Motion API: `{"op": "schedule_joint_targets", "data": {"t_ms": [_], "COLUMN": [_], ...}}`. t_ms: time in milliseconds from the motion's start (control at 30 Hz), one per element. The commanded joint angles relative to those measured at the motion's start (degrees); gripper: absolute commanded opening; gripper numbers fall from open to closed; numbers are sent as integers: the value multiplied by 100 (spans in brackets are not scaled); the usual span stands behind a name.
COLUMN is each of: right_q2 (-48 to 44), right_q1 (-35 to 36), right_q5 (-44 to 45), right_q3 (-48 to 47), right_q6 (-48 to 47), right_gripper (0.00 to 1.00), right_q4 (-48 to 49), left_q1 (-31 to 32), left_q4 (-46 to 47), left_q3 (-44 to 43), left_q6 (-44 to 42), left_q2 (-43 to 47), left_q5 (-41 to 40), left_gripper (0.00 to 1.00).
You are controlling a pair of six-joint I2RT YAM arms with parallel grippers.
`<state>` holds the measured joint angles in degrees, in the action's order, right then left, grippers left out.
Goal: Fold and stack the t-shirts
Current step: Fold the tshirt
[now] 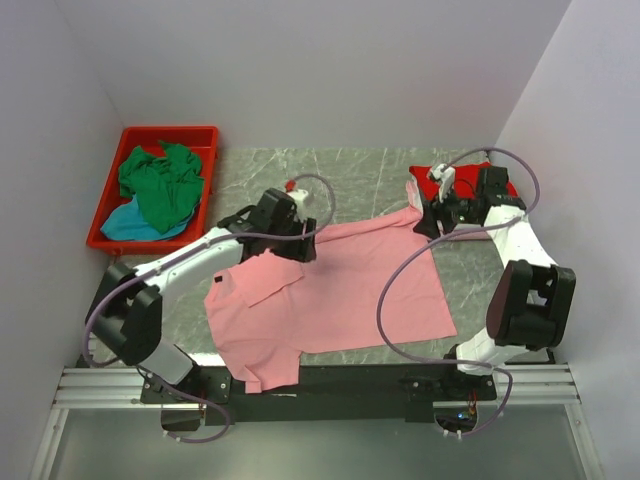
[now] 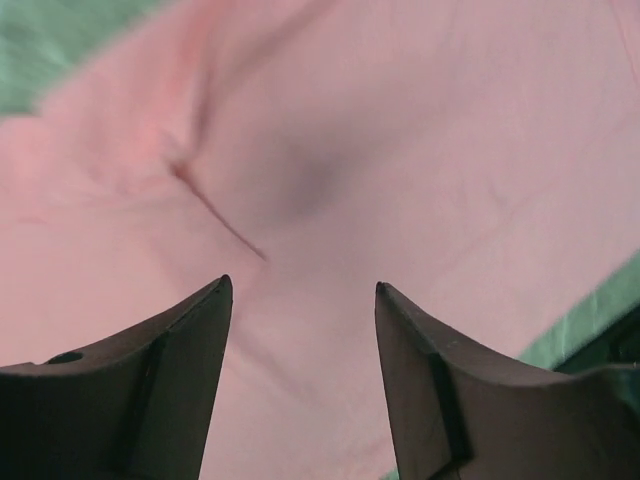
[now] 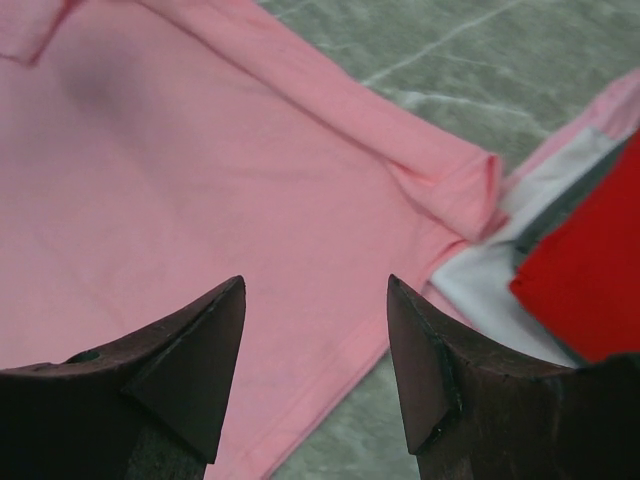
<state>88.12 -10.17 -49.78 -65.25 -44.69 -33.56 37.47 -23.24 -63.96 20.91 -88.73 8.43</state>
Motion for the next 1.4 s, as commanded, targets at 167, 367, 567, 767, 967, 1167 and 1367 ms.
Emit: {"op": "schedule_joint_targets", "data": {"t_ms": [167,367,567,767,967,1167,1367], "right_q2": [1179,1849,2324,2456,2526,2605,2693], "right_q1": [428,824,877,938,938,947,947], "right_q5": [1583,2464,2631,2666,2605,2622,2640], "right_q3": [-1742,-2596,-2958,-3054,-3116,-3160,-3283], "right_q6": [803,918,988,997,1032,1032,1058], "right_gripper": [65,64,64,63,62,61,59], "right_q4": [-159,-352,-467,-520,-537,-546,-590], "left_q1": [-214,-214,-223,-214,-214,-214,-205], "left_q4": [637,857,813,725,558,479,488], "left_q3": [-98,-441,-819,-1258,-1443,-1382,-1233], "left_q6": [-42,-253,-377,-543,-693,-755,-728], "left_q2": [-496,-891,-1348,-1823,-2122,-2175,-2070], "left_q5": [-1123,-1071,-1009,-1115,-1317,-1511,-1502], "left_gripper": [64,64,60,52,45,43,39]}}
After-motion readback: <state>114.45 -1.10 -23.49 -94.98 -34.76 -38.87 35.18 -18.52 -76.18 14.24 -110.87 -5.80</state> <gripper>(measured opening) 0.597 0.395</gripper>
